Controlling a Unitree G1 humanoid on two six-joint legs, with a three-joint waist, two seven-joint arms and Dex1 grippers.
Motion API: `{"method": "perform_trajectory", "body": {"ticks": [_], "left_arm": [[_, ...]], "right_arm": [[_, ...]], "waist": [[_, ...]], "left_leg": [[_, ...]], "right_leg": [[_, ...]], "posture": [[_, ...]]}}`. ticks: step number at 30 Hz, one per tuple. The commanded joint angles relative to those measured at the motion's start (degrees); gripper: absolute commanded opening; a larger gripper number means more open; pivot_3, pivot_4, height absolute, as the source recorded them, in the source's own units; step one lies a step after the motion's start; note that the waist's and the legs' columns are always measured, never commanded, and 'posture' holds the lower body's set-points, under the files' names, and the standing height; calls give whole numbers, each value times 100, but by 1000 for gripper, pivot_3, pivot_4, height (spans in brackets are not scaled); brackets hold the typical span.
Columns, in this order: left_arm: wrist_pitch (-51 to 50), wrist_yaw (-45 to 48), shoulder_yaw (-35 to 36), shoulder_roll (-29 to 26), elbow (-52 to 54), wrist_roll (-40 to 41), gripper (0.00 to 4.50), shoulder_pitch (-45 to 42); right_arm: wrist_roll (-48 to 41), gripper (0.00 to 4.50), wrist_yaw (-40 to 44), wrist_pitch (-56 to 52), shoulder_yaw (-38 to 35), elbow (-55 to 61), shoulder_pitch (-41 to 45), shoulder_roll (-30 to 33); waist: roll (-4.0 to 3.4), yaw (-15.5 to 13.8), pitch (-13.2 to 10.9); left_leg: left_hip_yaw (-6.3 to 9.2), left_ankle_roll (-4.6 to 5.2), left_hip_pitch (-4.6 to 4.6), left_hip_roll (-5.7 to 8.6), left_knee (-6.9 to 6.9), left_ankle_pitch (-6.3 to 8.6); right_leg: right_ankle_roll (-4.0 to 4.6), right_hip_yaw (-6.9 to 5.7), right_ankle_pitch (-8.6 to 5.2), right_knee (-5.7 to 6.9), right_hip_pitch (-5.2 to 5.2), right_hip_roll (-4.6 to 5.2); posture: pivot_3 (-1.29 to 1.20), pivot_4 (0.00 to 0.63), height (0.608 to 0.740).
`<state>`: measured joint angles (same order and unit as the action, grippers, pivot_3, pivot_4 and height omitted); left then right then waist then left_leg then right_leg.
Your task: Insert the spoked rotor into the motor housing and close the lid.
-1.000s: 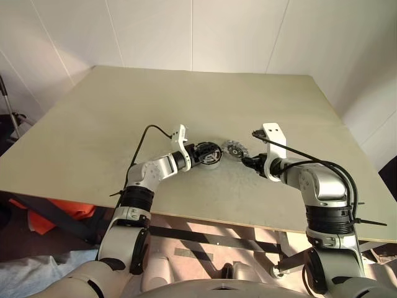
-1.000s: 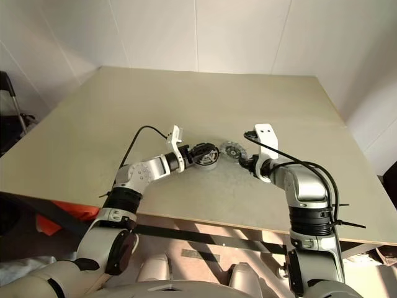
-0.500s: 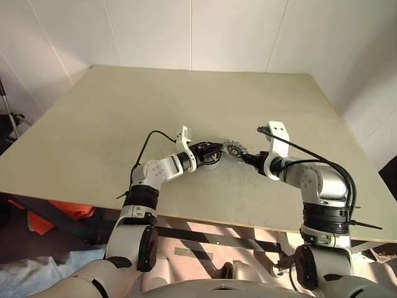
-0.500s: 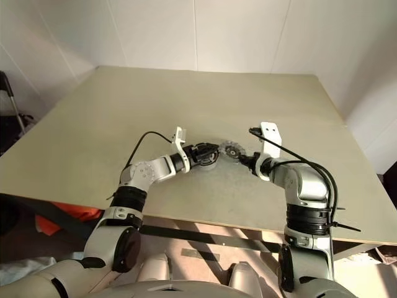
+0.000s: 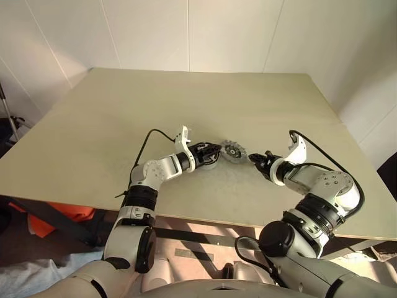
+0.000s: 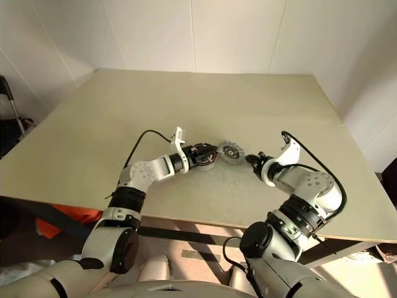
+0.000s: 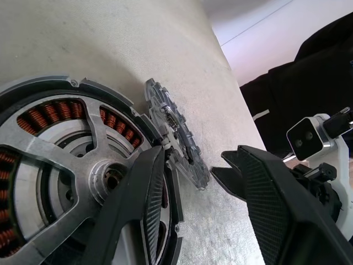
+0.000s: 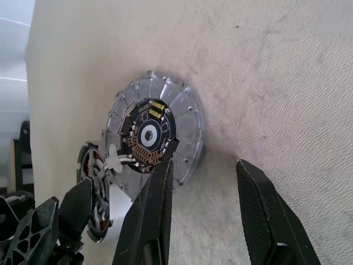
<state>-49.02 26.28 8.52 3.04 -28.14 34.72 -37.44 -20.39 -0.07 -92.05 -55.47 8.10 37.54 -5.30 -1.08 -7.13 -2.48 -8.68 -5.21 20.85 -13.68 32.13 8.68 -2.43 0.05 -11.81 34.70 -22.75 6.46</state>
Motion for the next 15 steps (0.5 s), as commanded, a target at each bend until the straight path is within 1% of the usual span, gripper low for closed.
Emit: {"method": "perform_trajectory", "body": {"ticks": [1,6,10,15], "left_arm": [[-43,-47,-99,-103,-83,-198,2252,130],[-22,-27,-111,-163,-104,-210,2252,116],[21,-40,-161,-167,-81,-244,2252,149],[21,-48,-158,-211,-5,-258,2252,201]], "right_arm": [[-506,1985,-171,-45,19,205,47,-57],[-940,1985,-318,-45,43,12,196,-136],[-929,1985,-417,-45,31,-261,344,-156],[-986,1985,-532,-45,155,-250,210,-79]], "waist": [[-1,1,1],[-4,0,2],[-5,6,3],[-5,6,3]], "left_leg": [[0,0,0,0,0,0],[0,0,5,0,-4,0],[0,0,5,1,-5,0],[0,-3,9,1,-8,-1]], "right_leg": [[0,0,0,-1,0,0],[-1,0,-1,-6,-1,0],[-2,0,-1,-6,-5,0],[-2,0,-1,-8,-7,0]], "posture": [[0,0,740],[0,0,740],[0,0,740],[0,0,740]]}}
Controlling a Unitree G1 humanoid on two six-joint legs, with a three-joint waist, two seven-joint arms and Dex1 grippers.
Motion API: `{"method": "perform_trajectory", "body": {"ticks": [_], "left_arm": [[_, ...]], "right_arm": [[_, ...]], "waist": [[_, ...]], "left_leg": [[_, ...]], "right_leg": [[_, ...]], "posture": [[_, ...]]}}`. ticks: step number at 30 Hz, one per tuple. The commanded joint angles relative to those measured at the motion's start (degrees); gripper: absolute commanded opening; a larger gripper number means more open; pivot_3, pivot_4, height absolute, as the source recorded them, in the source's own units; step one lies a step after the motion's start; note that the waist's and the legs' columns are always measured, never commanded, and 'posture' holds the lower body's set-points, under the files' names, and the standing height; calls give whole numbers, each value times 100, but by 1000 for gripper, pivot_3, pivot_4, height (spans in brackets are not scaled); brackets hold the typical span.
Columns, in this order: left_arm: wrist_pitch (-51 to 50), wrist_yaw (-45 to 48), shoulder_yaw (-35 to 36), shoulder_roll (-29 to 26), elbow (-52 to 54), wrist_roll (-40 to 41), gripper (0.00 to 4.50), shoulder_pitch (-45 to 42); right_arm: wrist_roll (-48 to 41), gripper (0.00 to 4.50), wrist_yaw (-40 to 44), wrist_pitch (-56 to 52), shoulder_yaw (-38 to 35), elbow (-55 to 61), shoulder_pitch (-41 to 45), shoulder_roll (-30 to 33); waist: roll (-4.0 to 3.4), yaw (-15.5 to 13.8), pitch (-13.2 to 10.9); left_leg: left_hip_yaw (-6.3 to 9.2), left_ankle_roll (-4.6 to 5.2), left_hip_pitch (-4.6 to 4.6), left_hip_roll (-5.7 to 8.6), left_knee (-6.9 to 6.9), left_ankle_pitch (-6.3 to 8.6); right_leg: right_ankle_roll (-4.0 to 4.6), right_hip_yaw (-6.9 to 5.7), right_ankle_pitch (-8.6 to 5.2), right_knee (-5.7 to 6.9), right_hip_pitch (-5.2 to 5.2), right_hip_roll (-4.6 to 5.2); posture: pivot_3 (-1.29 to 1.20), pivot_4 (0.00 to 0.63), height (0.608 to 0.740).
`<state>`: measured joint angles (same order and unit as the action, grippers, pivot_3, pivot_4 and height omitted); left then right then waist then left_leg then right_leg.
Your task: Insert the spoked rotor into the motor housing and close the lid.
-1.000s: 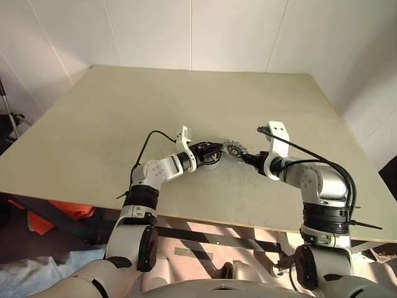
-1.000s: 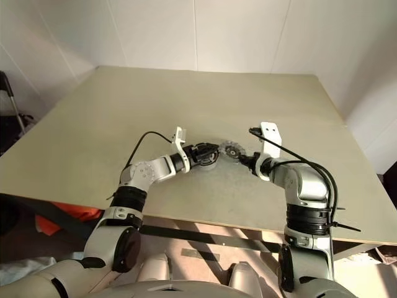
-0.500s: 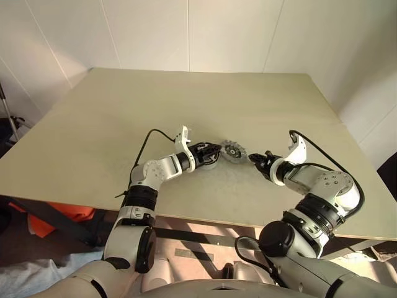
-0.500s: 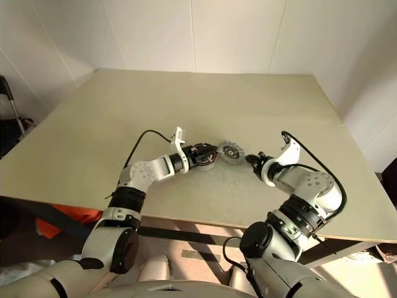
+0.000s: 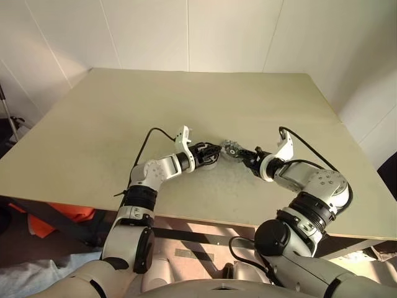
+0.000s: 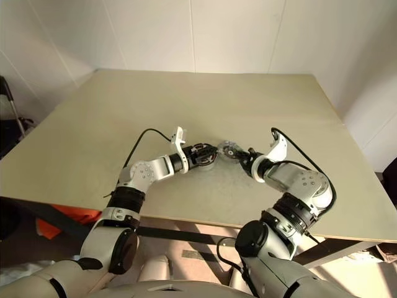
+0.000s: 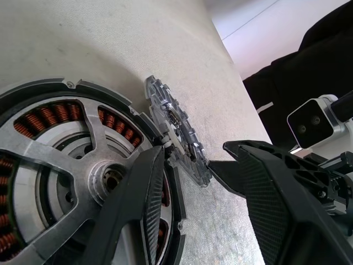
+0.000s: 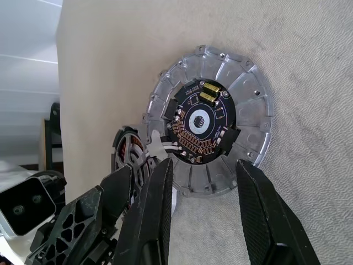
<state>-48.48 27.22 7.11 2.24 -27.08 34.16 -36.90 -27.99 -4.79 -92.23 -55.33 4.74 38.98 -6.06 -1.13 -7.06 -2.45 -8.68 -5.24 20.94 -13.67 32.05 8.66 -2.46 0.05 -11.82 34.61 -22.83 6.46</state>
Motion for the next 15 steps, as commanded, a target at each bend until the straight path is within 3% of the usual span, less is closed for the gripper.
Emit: {"method": "perform_trajectory", "body": {"ticks": [1,15], "left_arm": [[-29,-146,-10,-135,-107,-202,2252,158],[-33,-88,-85,-147,-154,-241,2252,147]], "right_arm": [[-283,1985,-83,-27,120,111,71,14],[-1098,1985,-545,-27,250,535,-412,174]], "waist": [[0,0,0],[-3,3,3]], "left_leg": [[0,0,1,0,-2,0],[-1,-1,1,1,-18,-1]], "right_leg": [[0,0,0,-1,-1,0],[-2,0,-1,-13,-6,-1]], "posture": [[0,0,740],[0,0,740]]}}
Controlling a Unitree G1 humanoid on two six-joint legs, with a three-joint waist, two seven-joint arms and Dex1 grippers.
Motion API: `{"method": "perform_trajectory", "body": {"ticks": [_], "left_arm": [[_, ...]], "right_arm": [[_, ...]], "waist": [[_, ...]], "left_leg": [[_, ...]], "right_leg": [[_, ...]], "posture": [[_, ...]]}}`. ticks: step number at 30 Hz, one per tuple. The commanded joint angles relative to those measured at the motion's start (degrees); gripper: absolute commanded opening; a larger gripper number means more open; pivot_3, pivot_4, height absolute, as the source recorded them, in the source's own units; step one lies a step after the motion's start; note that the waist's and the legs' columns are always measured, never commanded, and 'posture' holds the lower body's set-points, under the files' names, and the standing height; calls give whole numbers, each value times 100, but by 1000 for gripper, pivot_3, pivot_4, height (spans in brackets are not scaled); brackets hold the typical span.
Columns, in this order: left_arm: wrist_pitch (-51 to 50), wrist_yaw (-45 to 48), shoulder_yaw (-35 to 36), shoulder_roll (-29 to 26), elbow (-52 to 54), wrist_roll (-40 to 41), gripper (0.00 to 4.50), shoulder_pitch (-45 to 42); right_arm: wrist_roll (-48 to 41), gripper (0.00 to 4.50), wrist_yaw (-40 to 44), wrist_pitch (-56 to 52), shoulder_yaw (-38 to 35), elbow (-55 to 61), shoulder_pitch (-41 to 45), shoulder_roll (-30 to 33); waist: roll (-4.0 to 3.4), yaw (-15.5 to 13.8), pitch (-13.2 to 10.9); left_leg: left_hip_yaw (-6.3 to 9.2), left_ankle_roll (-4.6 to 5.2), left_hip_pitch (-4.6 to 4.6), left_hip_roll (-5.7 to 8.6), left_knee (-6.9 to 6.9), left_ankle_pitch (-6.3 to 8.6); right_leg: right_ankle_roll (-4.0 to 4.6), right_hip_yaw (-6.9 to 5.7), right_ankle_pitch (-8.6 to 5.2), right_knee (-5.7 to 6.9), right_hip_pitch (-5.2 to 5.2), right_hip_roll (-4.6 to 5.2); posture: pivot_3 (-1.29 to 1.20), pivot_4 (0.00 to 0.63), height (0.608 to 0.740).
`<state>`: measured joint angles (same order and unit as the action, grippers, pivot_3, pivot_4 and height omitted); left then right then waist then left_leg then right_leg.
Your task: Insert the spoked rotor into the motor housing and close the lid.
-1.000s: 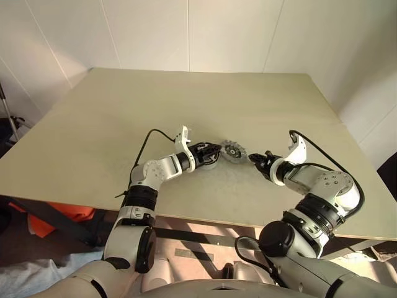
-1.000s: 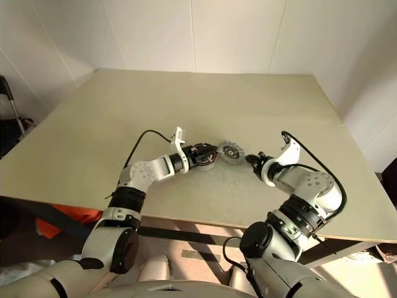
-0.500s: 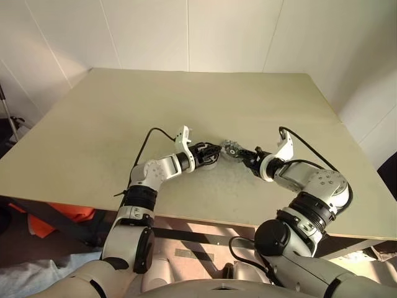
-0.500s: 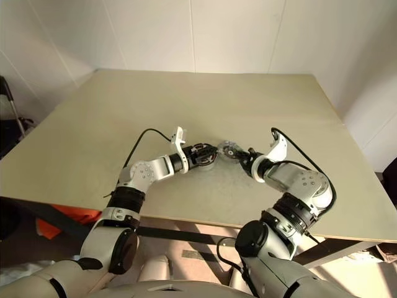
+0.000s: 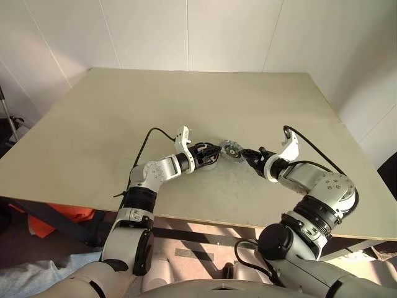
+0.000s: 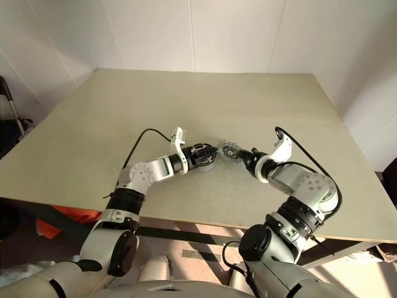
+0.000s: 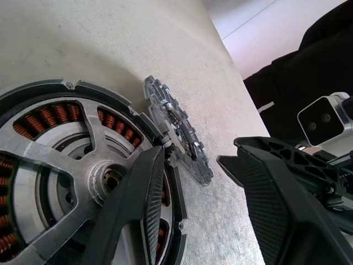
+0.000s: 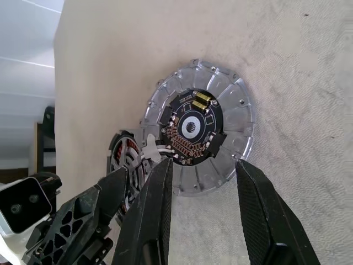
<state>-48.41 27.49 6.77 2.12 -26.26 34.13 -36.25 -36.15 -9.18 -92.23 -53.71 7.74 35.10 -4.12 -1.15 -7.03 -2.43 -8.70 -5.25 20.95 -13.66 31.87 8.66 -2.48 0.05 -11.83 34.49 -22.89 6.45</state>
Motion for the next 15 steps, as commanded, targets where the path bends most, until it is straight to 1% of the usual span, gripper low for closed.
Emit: {"method": "perform_trajectory", "body": {"ticks": [1,6,11,15], "left_arm": [[-43,-115,-51,-137,-238,-236,2252,73],[-35,-83,-70,-190,-267,-245,2252,50],[-41,-71,-97,-243,-259,-256,2252,47],[-37,-75,-113,-272,-228,-262,2252,72]], "right_arm": [[-319,1985,-134,-27,89,243,-55,-31],[-247,1985,-206,-27,56,157,-117,-170],[-89,1985,-130,-27,-92,-54,195,-328],[30,1985,-111,448,-35,-590,425,-326]], "waist": [[-1,0,0],[-1,6,2],[-2,20,3],[-2,24,4]], "left_leg": [[0,0,1,0,0,0],[0,-2,4,1,-5,-1],[0,-13,2,2,-22,-8],[0,-28,5,4,-35,-17]], "right_leg": [[0,0,0,0,-1,0],[-2,0,-1,-2,-7,0],[-2,0,-1,-8,-13,-2],[-2,0,-1,-12,-18,-1]], "posture": [[0,0,740],[0,0,740],[0,0,740],[0,0,740]]}}
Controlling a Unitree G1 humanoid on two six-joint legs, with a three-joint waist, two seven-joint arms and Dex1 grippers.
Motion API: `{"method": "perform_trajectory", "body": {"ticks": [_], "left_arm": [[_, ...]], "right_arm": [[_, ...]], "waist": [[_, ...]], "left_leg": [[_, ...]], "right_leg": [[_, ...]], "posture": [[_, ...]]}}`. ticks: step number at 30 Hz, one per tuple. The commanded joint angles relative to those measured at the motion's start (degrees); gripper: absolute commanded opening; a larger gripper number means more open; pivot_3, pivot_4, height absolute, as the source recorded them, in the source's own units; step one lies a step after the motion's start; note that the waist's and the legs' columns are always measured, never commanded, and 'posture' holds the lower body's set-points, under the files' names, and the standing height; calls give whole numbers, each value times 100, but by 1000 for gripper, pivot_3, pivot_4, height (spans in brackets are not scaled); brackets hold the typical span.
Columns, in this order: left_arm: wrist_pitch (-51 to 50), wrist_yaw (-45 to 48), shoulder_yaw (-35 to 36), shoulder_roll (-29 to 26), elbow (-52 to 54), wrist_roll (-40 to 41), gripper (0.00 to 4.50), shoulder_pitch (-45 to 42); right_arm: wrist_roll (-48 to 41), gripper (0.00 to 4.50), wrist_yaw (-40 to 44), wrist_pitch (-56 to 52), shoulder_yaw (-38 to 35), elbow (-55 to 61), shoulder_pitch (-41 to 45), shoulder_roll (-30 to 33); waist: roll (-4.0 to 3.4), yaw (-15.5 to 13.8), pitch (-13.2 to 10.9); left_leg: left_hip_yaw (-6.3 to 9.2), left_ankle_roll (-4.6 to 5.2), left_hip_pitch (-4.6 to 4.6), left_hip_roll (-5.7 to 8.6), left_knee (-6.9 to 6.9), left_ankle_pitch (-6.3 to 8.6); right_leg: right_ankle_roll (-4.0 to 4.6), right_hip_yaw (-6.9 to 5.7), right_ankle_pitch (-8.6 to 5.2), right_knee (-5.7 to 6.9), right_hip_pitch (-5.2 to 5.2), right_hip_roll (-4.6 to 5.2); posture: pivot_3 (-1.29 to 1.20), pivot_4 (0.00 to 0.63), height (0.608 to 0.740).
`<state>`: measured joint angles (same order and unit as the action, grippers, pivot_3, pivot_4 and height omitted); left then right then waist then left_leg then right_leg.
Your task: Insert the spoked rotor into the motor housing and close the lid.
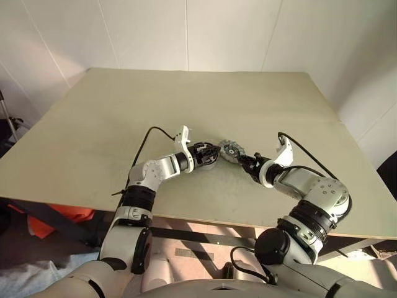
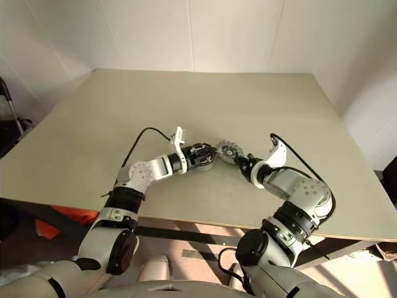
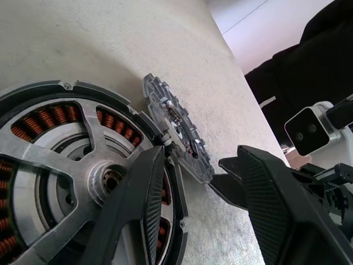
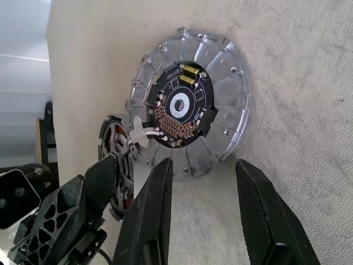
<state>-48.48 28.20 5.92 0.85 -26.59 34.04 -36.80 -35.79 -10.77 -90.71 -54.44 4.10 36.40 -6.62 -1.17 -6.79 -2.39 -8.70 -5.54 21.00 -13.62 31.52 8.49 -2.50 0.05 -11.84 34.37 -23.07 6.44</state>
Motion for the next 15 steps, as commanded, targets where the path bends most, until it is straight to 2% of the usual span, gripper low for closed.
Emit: {"method": "perform_trajectory", "body": {"ticks": [1,15], "left_arm": [[-30,-147,-30,-150,-186,-254,2252,134],[-31,-182,-34,-244,-29,-272,2252,295]], "right_arm": [[-7,1985,53,387,65,-308,329,-77],[-173,1985,197,1661,624,-1426,512,67]], "waist": [[0,-1,0],[-1,118,0]], "left_leg": [[0,0,0,0,-3,0],[0,-7,-1,0,-21,-5]], "right_leg": [[0,0,0,0,-1,0],[1,-2,0,-1,-2,-2]], "posture": [[0,0,740],[0,0,740]]}}
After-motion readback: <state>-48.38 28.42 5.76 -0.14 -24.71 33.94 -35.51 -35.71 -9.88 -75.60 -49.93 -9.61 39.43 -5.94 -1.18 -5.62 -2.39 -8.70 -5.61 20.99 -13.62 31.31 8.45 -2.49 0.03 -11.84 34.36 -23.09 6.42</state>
